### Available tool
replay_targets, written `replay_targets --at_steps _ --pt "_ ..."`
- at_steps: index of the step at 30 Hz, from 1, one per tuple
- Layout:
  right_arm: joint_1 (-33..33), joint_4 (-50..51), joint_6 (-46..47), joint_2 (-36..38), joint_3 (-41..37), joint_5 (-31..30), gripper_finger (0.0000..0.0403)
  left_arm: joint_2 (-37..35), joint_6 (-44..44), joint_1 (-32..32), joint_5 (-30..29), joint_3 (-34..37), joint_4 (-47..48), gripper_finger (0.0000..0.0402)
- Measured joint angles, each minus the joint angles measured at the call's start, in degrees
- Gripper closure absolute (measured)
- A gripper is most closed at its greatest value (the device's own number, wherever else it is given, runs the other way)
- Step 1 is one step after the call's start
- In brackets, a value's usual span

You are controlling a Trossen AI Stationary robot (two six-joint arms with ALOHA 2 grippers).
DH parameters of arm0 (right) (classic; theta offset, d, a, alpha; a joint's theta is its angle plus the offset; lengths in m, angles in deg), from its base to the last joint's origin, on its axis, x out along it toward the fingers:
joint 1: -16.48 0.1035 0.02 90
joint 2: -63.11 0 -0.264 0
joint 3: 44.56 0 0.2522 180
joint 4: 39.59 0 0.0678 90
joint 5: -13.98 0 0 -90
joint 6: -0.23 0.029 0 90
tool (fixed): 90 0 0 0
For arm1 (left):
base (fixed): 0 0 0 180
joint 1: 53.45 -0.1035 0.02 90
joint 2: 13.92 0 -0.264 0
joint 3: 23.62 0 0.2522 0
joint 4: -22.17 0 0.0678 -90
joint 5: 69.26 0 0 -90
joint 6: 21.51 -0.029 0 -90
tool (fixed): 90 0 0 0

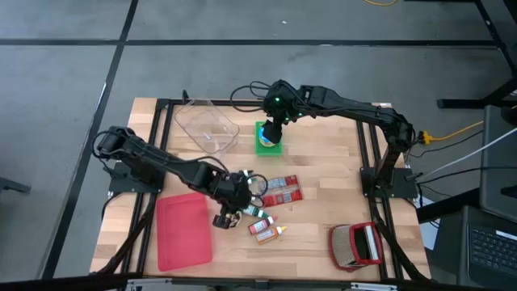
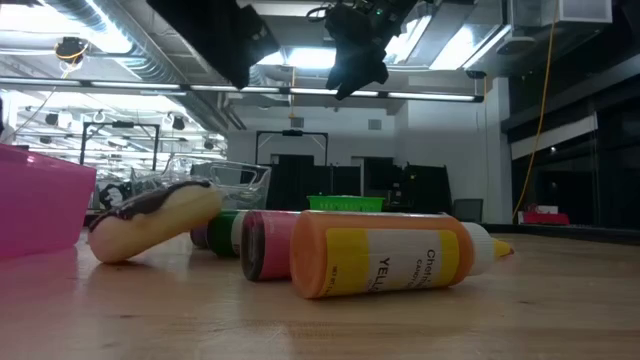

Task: Pick & Place Food Item
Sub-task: Put the black donut into the green basket

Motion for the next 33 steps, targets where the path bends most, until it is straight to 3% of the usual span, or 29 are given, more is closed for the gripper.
replay_targets --at_steps 7,12,24,33 --pt "0.0 0.1 -1.8 0.0 0.0 0.2 0.0176 1.9 10.1 6.8 -16.0 0.2 0.9 0.0245" --pt "0.0 0.1 -2.3 0.0 0.0 1.2 0.0176 4.7 16.9 10.2 -19.1 0.2 1.0 0.0207" --pt "1.2 0.5 -1.1 0.0 0.0 1.7 0.0176 12.3 27.5 15.2 -20.3 0.3 1.4 0.0218" --pt "2.5 0.7 0.1 0.0 0.0 1.7 0.0176 13.1 32.2 16.0 -20.5 0.3 1.4 0.0218"
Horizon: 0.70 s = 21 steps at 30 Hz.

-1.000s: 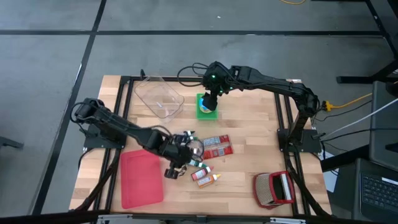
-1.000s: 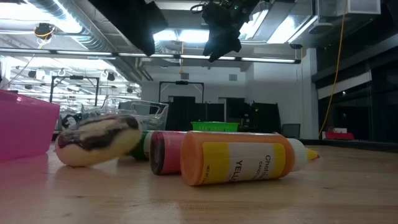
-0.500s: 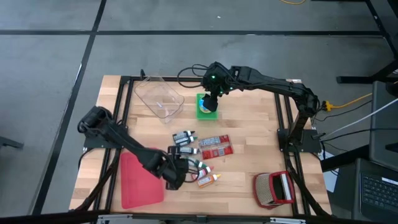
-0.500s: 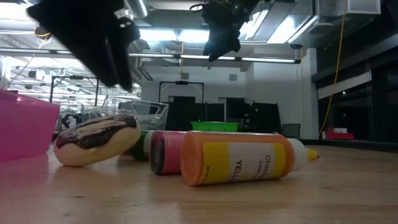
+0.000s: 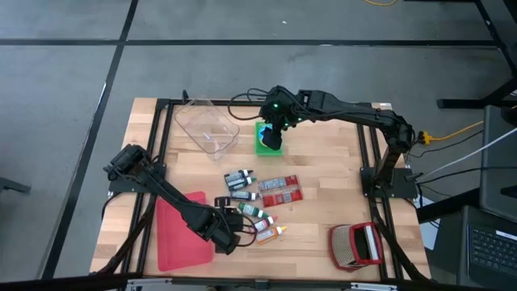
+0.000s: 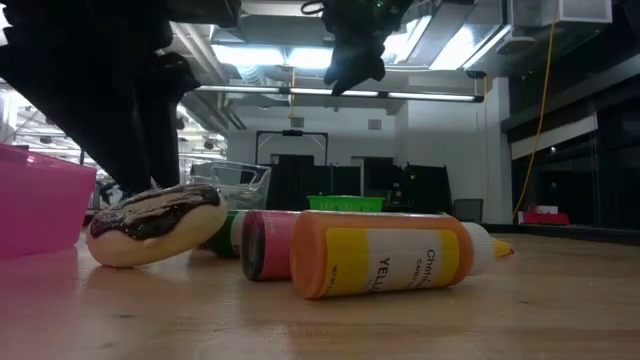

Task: Pick & Place Food Item
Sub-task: Put the black donut into the green basket

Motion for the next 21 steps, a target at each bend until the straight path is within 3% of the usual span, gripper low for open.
replay_targets --at_steps 16,21 --pt "0.0 0.0 0.1 0.0 0.0 -0.2 0.0176 3.1 3.4 0.2 2.7 0.5 -0.5 0.0221" --pt "0.0 0.1 0.1 0.0 0.0 -0.2 0.0176 5.8 3.3 -0.3 0.6 0.5 -0.4 0.0221"
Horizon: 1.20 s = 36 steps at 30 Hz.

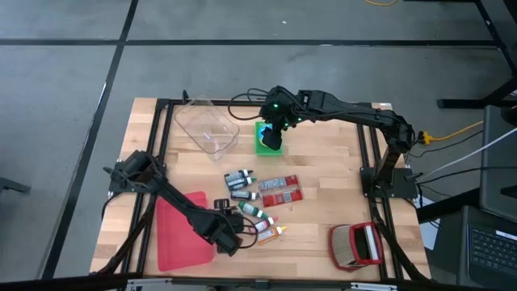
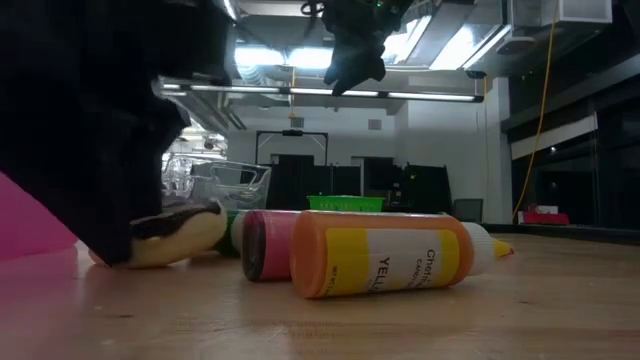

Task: Pick & Place Food Item
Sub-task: Put the black donut into the green basket

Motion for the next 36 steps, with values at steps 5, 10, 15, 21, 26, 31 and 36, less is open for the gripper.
replay_targets --at_steps 5,10,15,21,26,31,36 --pt "0.0 0.3 0.0 0.0 0.0 0.0 0.0176 0.5 0.0 -1.0 -1.3 0.0 0.2 0.0239" --pt "0.0 0.3 0.0 0.0 0.0 0.0 0.0176 0.2 -0.3 -1.0 -2.1 -0.7 4.0 0.0316" --pt "0.0 0.2 -0.7 0.0 0.0 0.0 0.0176 0.0 -3.1 -1.0 -1.1 -4.2 9.7 0.0389" --pt "-0.4 -0.3 -1.3 1.1 0.0 0.0 0.0176 -3.3 -10.6 -2.9 -3.0 -7.9 13.1 0.0378" --pt "-1.2 -0.3 -1.3 3.6 0.0 0.0 0.0176 -8.0 -16.0 -6.1 -6.6 -8.0 13.7 0.0387" --pt "-2.8 -0.6 -1.5 7.3 0.0 0.0 0.0176 -10.1 -25.2 -11.8 -10.3 -8.0 13.0 0.0386" --pt "-4.5 -0.3 -1.6 11.8 0.0 -2.0 0.0176 -10.2 -35.5 -18.8 -12.9 -8.0 10.3 0.0383"
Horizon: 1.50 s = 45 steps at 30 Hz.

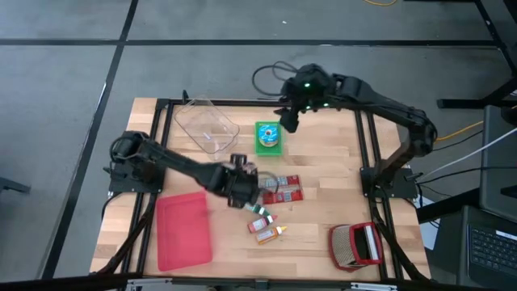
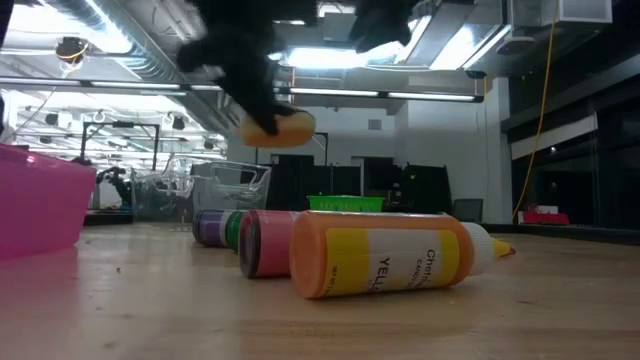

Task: Pick & Place Food Item
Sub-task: Put the black donut into the green basket

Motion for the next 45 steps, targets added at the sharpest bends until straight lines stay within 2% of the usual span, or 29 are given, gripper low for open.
replay_targets --at_steps 3,9,14,19,32,39,45 --pt "-1.0 0.2 0.1 2.9 0.0 0.0 0.0176 0.0 -7.0 -4.5 0.3 0.0 -5.3 0.0383" --pt "-2.7 2.8 1.0 7.4 0.0 0.0 0.0176 0.0 -20.8 -12.6 5.6 0.0 -14.9 0.0383" --pt "-3.1 5.1 1.5 8.8 0.0 -0.7 0.0176 0.0 -26.0 -20.3 9.6 0.0 -17.7 0.0382" --pt "-3.1 5.9 1.7 8.8 0.0 -1.3 0.0176 0.0 -30.8 -25.5 16.3 0.0 -19.5 0.0382" --pt "-3.1 5.7 1.8 8.8 0.0 -1.5 0.0176 0.6 -39.2 -31.0 21.5 0.0 -21.9 0.0382" --pt "-3.1 5.2 1.8 8.8 0.0 -1.5 0.0176 0.7 -42.1 -33.1 27.5 0.0 -23.7 0.0382" --pt "-3.1 4.7 1.8 8.8 0.0 -1.5 0.0176 4.5 -44.2 -33.0 27.4 -1.2 -24.6 0.0382"
